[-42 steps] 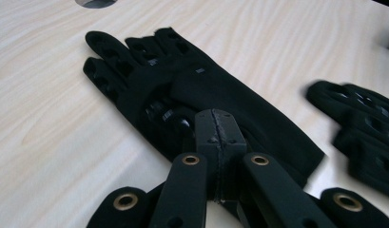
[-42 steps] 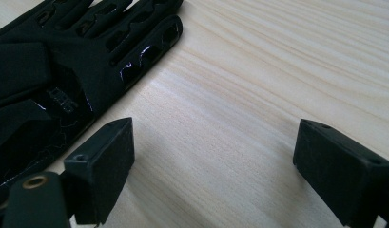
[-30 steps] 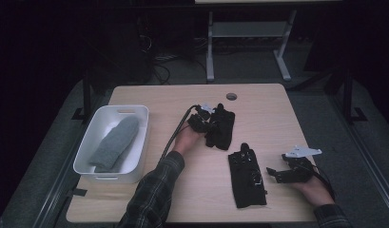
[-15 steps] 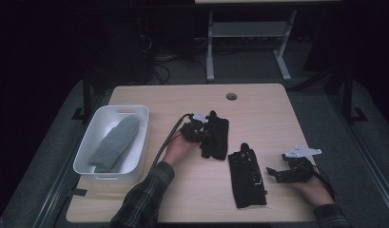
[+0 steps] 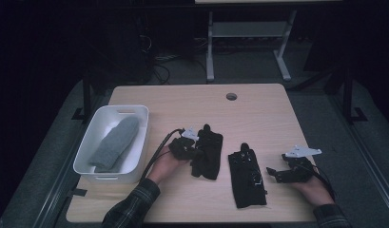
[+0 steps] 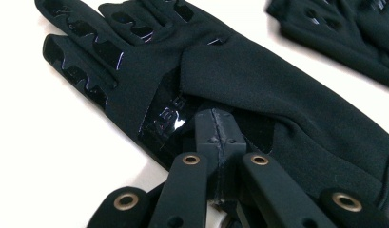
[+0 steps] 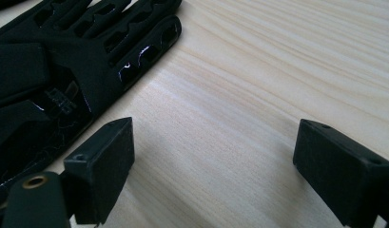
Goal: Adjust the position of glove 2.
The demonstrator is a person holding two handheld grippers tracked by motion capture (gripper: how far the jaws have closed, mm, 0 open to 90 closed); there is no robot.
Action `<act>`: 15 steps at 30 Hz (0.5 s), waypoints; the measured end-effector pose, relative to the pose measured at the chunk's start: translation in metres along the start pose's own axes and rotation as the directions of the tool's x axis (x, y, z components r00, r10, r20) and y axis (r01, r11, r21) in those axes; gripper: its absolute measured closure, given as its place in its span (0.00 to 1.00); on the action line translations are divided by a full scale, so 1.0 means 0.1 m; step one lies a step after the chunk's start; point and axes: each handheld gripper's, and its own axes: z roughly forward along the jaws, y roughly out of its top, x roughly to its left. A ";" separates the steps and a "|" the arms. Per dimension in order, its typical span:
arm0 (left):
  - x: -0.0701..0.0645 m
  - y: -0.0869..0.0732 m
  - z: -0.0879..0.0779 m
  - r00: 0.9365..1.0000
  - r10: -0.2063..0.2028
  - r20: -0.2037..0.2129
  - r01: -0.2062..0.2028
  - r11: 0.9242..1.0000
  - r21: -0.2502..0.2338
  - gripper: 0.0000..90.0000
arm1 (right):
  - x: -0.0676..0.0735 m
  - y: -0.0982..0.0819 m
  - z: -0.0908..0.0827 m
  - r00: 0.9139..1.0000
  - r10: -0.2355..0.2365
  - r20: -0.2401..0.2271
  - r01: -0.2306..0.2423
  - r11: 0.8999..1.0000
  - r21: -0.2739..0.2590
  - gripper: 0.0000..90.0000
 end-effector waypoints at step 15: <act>-0.41 -0.32 -0.24 0.997 0.023 0.074 -0.024 0.999 0.021 1.00 | 0.00 0.00 0.00 1.000 0.000 0.002 0.000 1.000 0.000 0.15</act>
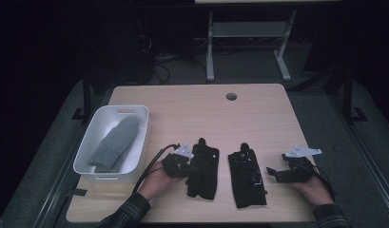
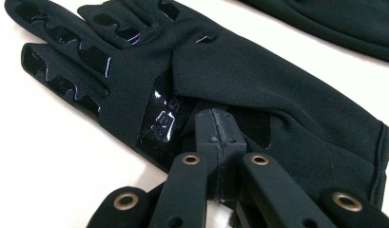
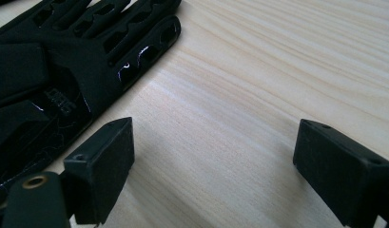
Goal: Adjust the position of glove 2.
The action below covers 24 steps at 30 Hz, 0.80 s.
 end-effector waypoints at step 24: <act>0.01 -0.15 -0.21 0.982 -0.167 -0.093 0.158 0.983 -0.092 0.48 | 0.36 0.14 -0.10 0.984 -0.079 -0.159 0.092 0.993 0.076 1.00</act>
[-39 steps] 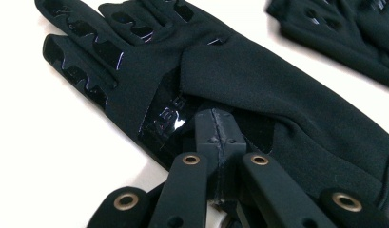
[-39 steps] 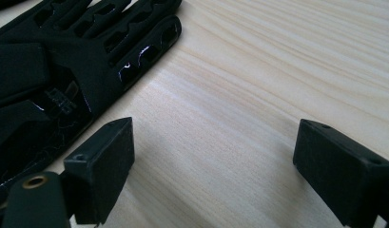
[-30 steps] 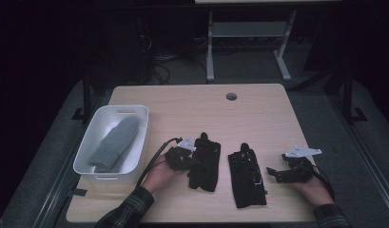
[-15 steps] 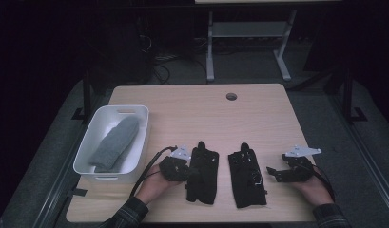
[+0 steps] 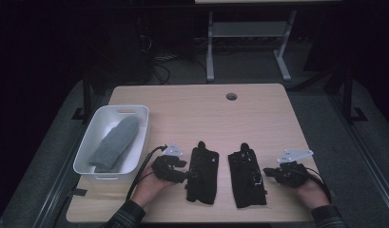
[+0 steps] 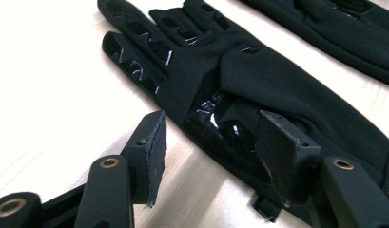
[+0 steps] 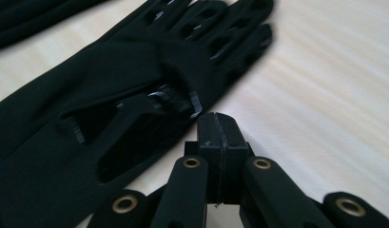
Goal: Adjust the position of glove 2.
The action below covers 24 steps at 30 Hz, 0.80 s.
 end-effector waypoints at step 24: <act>0.03 0.05 0.17 0.999 -0.017 -0.042 0.018 1.000 0.023 0.79 | 0.19 0.09 0.10 0.995 -0.053 -0.079 0.055 0.998 0.022 1.00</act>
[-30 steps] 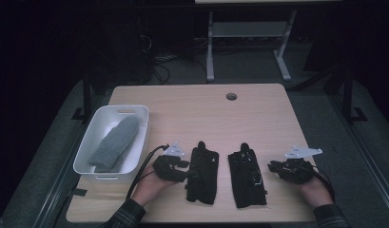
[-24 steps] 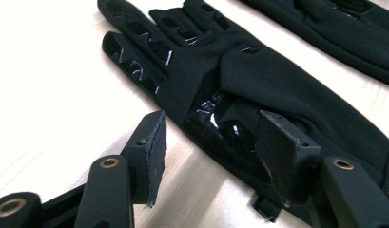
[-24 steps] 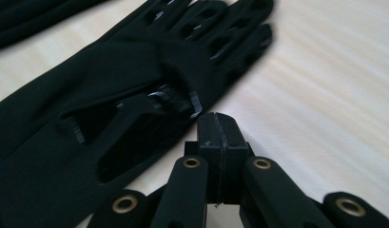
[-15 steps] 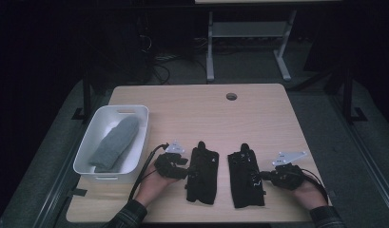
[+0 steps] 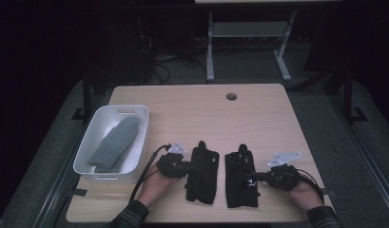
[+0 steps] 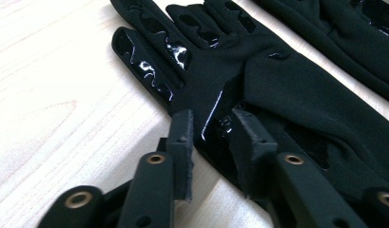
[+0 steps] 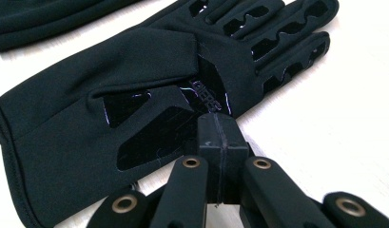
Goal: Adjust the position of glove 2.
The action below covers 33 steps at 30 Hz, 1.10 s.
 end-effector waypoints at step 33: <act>-0.12 0.15 -0.18 0.989 -0.085 0.124 0.101 0.986 -0.133 0.98 | 0.11 0.11 0.12 0.999 -0.039 -0.033 0.039 0.999 0.011 1.00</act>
